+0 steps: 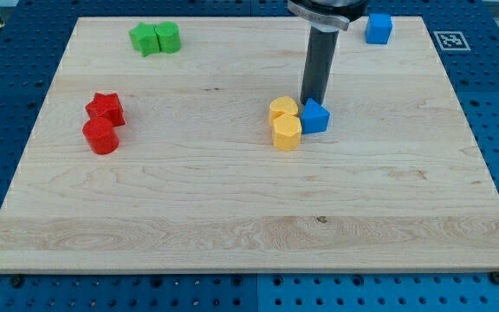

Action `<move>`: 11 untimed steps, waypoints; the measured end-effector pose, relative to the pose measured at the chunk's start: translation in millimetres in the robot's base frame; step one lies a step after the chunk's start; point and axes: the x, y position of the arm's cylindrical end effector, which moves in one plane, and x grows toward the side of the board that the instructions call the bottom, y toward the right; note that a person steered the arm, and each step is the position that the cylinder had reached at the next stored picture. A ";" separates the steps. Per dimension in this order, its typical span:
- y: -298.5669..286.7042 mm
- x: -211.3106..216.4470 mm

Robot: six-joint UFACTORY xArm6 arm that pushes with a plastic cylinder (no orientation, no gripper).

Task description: Move the arm to the top right of the board

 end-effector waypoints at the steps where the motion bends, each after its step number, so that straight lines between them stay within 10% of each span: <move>1: 0.0 0.2; 4: 7.9 0.8; 11: 234.1 -79.2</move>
